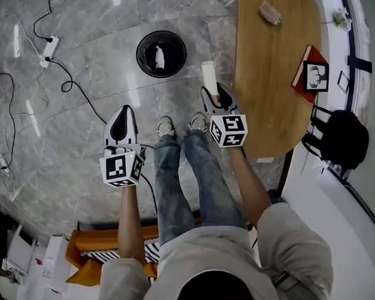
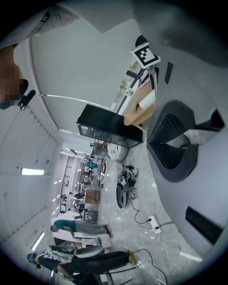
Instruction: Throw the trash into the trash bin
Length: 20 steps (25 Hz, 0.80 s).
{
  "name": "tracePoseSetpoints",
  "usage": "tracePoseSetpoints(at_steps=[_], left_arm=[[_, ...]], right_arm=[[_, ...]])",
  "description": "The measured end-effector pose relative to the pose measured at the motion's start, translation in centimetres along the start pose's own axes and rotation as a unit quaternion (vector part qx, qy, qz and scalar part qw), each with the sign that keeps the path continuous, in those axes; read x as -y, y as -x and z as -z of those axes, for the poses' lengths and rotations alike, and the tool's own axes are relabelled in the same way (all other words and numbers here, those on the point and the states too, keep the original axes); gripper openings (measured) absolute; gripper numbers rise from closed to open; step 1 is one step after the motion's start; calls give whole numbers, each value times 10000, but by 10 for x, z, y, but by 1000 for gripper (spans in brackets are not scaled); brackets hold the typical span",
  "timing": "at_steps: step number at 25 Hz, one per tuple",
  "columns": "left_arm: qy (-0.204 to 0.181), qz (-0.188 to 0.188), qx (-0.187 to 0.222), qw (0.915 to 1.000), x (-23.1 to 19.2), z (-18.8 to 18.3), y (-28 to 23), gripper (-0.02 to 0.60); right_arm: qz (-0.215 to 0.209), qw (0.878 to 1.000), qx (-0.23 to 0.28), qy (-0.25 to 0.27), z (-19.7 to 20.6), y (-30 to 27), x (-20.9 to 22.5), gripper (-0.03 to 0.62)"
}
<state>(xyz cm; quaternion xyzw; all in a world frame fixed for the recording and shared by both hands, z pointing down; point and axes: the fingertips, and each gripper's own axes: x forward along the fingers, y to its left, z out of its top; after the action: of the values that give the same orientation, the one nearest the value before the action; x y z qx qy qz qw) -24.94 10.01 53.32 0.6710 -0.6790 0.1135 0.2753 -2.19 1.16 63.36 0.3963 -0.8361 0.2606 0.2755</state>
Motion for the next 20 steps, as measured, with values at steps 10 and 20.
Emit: tracePoseSetpoints(at_steps=[10, 20], left_arm=[[244, -241, 64, 9994, -54, 4, 23, 18], [312, -75, -50, 9995, -68, 16, 25, 18]], right_arm=[[-312, 9960, -652, 525, 8, -100, -57, 201], [-169, 9908, -1230, 537, 29, -127, -55, 278]])
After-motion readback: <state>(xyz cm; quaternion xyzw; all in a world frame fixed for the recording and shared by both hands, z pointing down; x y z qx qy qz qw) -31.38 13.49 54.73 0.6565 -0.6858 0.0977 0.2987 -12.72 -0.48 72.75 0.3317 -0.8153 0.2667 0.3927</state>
